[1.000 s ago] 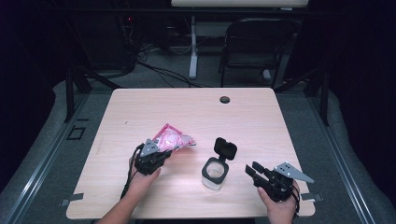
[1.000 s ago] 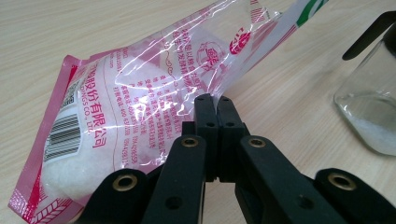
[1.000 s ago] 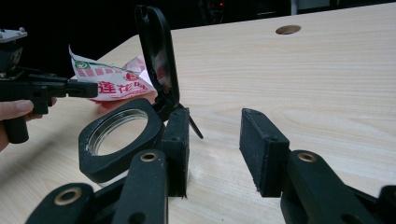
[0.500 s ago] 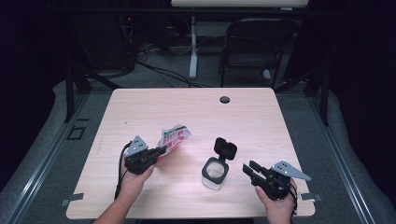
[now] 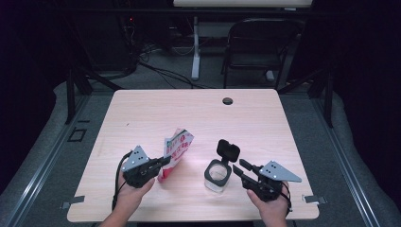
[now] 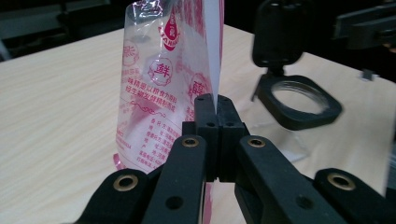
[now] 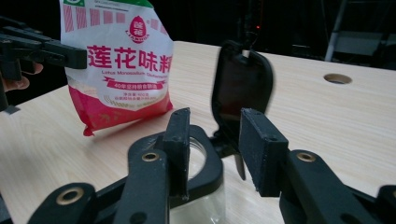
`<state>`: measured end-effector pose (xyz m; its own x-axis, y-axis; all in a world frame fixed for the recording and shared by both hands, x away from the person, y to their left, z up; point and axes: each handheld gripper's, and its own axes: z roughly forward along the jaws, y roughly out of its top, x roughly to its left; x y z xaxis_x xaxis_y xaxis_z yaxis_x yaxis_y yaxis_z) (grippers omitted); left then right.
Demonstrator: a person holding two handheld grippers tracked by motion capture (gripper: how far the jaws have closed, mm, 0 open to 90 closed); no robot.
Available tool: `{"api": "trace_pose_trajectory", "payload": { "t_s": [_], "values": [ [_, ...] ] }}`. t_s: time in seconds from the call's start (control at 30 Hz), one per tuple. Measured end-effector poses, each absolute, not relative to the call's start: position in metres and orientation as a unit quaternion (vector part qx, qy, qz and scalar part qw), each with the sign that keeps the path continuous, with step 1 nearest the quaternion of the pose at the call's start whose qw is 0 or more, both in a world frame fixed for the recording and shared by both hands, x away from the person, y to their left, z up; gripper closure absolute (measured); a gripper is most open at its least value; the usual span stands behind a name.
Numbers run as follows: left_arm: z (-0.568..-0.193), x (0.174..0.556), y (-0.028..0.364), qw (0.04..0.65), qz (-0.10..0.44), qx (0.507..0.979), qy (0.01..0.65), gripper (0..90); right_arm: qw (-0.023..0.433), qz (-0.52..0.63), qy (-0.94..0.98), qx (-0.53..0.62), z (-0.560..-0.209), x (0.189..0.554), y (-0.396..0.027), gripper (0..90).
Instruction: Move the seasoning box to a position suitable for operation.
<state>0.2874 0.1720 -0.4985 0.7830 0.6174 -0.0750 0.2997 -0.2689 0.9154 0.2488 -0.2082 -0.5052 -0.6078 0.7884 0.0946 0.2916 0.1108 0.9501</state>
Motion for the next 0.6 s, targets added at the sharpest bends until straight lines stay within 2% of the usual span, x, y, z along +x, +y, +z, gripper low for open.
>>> {"api": "trace_pose_trajectory", "payload": {
  "t_s": [0.17,0.37,0.6],
  "values": [
    [-0.506,0.274,0.17,0.521,0.108,0.798,0.284,90.0,0.214,0.557,0.723,0.349,-0.495,0.251,-0.194,59.9],
    [-0.517,0.267,0.165,0.492,0.104,0.814,0.29,90.0,0.198,0.565,0.738,0.311,-0.489,0.258,-0.173,54.8],
    [-0.523,0.257,0.166,0.466,0.133,0.828,0.283,90.0,0.161,0.571,0.756,0.277,-0.486,0.273,-0.146,51.6]
  ]
}}
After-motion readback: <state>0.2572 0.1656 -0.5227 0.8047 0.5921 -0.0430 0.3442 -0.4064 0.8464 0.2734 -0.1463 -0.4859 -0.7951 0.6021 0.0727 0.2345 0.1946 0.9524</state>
